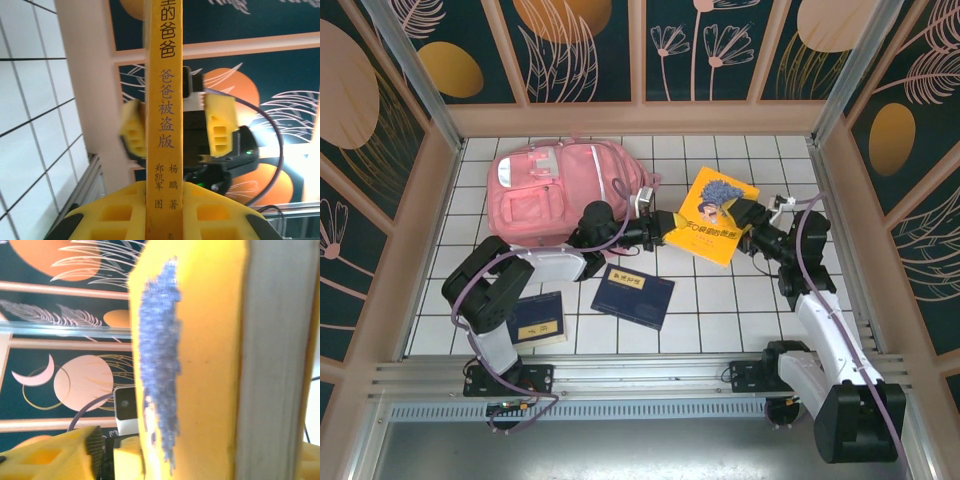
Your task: Pack the student bag
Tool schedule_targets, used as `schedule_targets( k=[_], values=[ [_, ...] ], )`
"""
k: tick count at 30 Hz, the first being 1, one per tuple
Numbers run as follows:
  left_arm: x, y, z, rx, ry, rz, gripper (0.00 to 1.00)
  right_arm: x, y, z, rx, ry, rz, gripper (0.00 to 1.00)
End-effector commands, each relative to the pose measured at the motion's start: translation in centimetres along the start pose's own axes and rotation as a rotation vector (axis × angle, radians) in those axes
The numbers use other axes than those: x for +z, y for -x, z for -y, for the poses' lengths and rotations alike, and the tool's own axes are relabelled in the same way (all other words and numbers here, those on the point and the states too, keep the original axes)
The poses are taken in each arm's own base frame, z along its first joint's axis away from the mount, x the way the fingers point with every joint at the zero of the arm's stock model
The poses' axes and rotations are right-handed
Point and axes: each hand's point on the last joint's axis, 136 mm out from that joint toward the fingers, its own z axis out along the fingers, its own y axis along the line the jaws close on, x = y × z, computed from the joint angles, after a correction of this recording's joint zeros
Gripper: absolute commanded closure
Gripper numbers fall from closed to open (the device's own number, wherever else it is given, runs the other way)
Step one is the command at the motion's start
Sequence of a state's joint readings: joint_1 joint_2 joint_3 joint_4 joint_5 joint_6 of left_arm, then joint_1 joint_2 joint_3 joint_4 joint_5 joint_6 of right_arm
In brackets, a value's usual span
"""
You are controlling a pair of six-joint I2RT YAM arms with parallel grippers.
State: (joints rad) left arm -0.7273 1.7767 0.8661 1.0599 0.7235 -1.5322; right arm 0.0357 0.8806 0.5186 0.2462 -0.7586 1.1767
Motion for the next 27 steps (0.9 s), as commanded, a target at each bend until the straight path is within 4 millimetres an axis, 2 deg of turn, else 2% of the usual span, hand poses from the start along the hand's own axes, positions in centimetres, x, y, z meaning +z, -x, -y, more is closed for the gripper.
schedule_targets(
  k=[1,2,5,7,8,9,10,12,15,16,18,19,20,22,24,27],
  values=[
    [0.2,0.1,2.3,0.134,-0.011,-0.001,1.0,-0.5,0.2,-3.2,-0.071,0.08,0.003,0.47],
    [0.2,0.1,2.1,0.135,-0.001,-0.002,1.0,-0.5,0.2,-3.0,-0.071,0.072,0.003,0.51],
    [0.4,0.1,1.5,0.14,0.027,-0.014,0.97,-0.4,0.4,-2.4,-0.08,0.044,0.016,0.76],
    [0.6,0.3,0.6,0.16,0.096,-0.02,0.86,-0.5,1.0,-1.9,-0.108,-0.008,0.043,0.92],
    [0.4,0.5,-0.8,0.163,0.16,-0.02,0.79,-0.6,1.2,-1.8,-0.124,-0.029,0.055,0.96],
    [0.3,1.0,0.4,0.22,0.202,-0.011,0.68,-0.7,1.5,-1.5,-0.142,-0.062,0.068,1.0],
    [0.0,1.7,0.0,0.256,0.283,-0.003,0.58,-0.9,2.0,-1.2,-0.164,-0.11,0.092,1.0],
    [-1.4,4.2,-0.4,0.347,0.472,0.062,0.48,-1.6,3.3,-0.4,-0.208,-0.211,0.155,1.0],
    [-5.2,9.7,-0.3,0.448,0.872,0.26,0.31,-2.4,4.4,0.8,-0.245,-0.31,0.22,1.0],
    [-6.3,11.2,-0.8,0.448,0.982,0.312,0.27,-2.5,4.6,1.4,-0.243,-0.331,0.228,1.0],
    [-7.0,13.4,-1.1,0.449,1.104,0.378,0.14,-2.4,4.6,2.6,-0.228,-0.357,0.229,1.0],
    [-7.2,14.3,-1.9,0.437,1.169,0.396,0.06,-2.1,4.6,3.2,-0.218,-0.366,0.22,1.0],
    [-7.4,15.0,-2.6,0.426,1.226,0.406,0.02,-2.0,4.5,3.8,-0.211,-0.375,0.213,1.0],
    [-7.6,16.8,-3.7,0.41,1.334,0.438,0.01,-1.6,4.6,4.6,-0.206,-0.391,0.198,1.0],
    [-8.7,18.2,-4.5,0.399,1.446,0.505,0.01,-1.5,4.8,4.7,-0.219,-0.399,0.198,1.0],
    [-9.2,20.3,-4.8,0.412,1.531,0.574,0.01,-1.4,4.9,5.0,-0.227,-0.401,0.204,1.0]
  ],
)
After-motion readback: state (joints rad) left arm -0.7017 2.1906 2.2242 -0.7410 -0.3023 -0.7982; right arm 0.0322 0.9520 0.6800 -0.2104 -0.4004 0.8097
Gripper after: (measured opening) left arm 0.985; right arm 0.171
